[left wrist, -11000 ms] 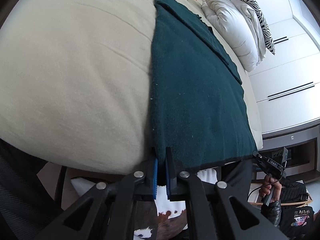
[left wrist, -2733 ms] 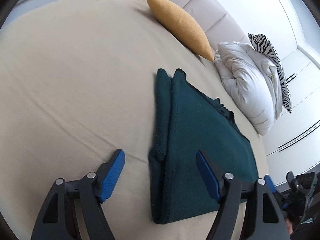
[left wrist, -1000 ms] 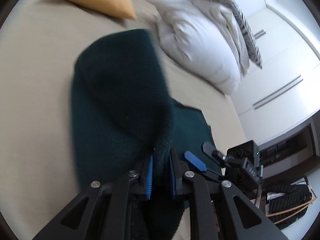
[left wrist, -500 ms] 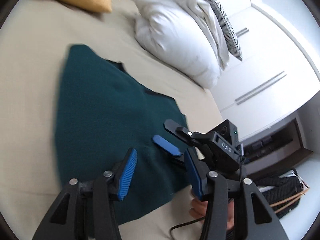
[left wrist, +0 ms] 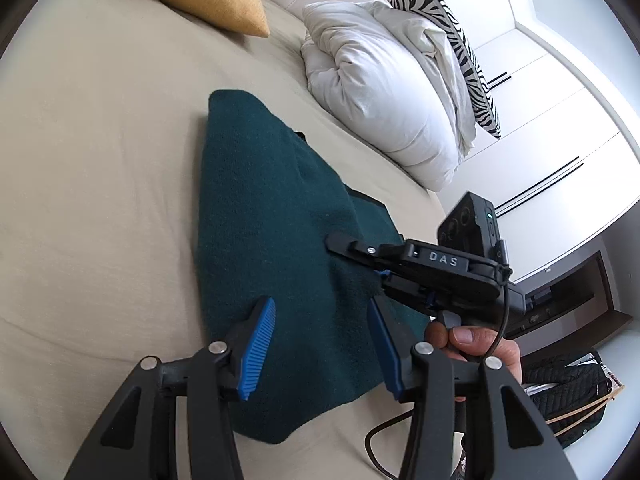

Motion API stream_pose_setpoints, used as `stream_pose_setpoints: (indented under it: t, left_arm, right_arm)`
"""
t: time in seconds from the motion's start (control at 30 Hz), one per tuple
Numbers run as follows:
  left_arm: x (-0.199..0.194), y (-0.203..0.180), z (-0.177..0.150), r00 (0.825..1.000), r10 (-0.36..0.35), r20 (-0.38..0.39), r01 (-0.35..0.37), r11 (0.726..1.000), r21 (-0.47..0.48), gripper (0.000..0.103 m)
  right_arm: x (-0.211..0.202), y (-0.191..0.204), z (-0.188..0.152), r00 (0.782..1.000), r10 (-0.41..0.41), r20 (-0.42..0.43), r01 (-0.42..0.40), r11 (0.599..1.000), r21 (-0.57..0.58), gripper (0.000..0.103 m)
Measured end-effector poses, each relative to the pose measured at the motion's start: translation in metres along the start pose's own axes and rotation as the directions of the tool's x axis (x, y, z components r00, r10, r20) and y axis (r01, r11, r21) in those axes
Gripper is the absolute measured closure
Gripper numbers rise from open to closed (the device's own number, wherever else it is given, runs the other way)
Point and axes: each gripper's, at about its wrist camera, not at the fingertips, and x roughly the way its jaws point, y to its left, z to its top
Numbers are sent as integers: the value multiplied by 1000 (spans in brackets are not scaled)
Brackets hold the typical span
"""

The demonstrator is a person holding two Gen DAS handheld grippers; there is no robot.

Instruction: Fold small clothes

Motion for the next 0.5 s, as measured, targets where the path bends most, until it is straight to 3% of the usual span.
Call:
stream_pose_setpoints:
  t: [0.23, 0.5]
  left_arm:
    - [0, -11, 8, 1000, 28, 9, -28, 999, 36, 53]
    - [35, -60, 14, 998, 58, -29, -53, 985, 164, 52]
  right_arm:
    - [-44, -12, 13, 996, -3, 85, 6, 1000, -31, 92]
    - [-95, -51, 19, 987, -39, 154, 40, 999, -3, 92]
